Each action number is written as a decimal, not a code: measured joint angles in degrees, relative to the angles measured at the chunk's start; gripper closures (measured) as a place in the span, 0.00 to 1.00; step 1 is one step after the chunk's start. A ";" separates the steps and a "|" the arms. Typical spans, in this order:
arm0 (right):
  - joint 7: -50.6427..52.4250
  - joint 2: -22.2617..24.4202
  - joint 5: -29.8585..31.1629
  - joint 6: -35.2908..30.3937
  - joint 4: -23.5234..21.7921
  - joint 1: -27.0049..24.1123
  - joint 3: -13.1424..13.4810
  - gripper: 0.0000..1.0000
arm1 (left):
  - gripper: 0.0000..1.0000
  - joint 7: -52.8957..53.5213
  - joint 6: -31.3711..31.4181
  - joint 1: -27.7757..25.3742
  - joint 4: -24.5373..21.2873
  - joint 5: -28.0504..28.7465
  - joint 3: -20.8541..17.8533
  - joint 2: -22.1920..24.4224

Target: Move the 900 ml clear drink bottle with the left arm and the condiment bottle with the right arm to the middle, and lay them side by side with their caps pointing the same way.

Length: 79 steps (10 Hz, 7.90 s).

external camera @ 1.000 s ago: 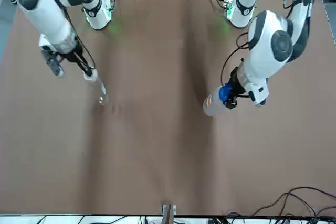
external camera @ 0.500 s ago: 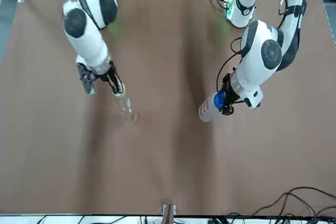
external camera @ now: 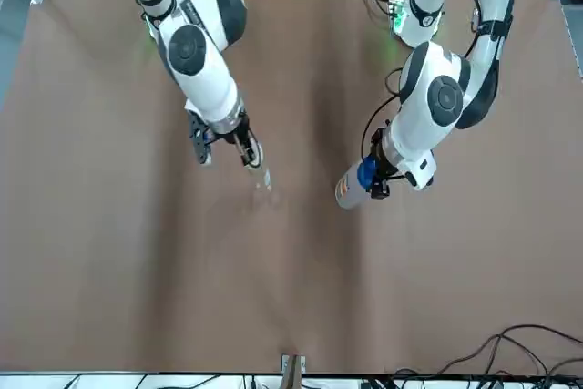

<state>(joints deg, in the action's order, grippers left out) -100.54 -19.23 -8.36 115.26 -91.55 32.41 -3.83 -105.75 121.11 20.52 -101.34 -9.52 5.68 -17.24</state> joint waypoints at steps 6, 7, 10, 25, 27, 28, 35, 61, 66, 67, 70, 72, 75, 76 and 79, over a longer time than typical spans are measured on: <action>-5.23 -1.95 -0.80 2.12 0.32 1.71 0.03 0.67 | 0.06 0.00 -0.02 0.99 0.11 0.13 -0.06 -0.41; -5.33 -2.63 -0.61 2.18 0.32 2.37 0.05 0.67 | 0.00 0.00 -0.02 1.09 0.11 0.23 -0.06 -0.57; -5.61 -3.91 0.50 2.53 0.34 4.72 0.12 0.67 | 0.00 0.81 -0.02 1.05 0.39 0.83 -0.22 -0.58; 0.89 -4.83 6.20 1.86 1.80 3.80 1.31 0.67 | 0.00 71.95 -10.46 -1.47 8.22 12.84 0.41 3.30; 0.88 -4.83 6.14 1.61 1.88 3.77 1.31 0.53 | 0.00 74.53 -10.42 2.71 8.23 16.90 1.46 2.61; 0.88 -4.83 6.13 1.51 2.03 3.77 1.31 0.42 | 0.00 79.01 -10.37 3.81 8.23 17.21 1.98 2.21; 10.79 -4.57 6.28 1.36 3.47 3.23 1.44 0.01 | 0.00 92.34 5.74 3.22 -0.40 14.85 3.68 2.24; 153.37 -1.55 15.55 -1.96 3.83 3.74 1.57 0.01 | 0.33 39.94 -1.33 1.80 -0.95 11.47 3.92 4.98; 159.91 -1.80 15.54 -2.02 3.81 4.99 0.74 0.02 | 0.33 13.55 -1.44 0.25 -0.42 11.46 3.76 3.45; 160.53 -2.17 15.54 -2.04 3.77 5.48 0.67 0.02 | 0.33 10.84 -1.44 0.12 -0.33 11.46 3.73 2.90; 162.98 -3.43 15.39 -2.03 3.79 5.55 0.73 0.04 | 0.33 7.53 -1.44 0.13 0.10 11.46 3.73 1.63; 163.05 -5.25 15.37 -1.75 4.40 5.49 0.79 0.07 | 0.33 7.49 -1.45 0.21 0.14 11.46 3.72 1.39; 163.08 -8.51 15.37 -1.43 7.07 5.44 0.83 0.12 | 0.33 7.19 -1.47 0.63 0.34 11.46 3.73 1.04; 163.11 -8.62 15.20 -1.45 7.22 5.45 0.80 0.15 | 0.33 6.77 -1.47 0.65 0.71 11.46 3.73 0.78; 163.91 -8.62 15.00 -3.10 7.58 5.52 0.43 0.30 | 0.33 6.66 -1.47 0.58 1.56 11.46 3.71 0.37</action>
<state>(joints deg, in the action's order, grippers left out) 63.37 -27.85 6.64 112.16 -83.97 37.93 -3.40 -99.09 119.64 21.09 -99.78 1.94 9.39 -16.87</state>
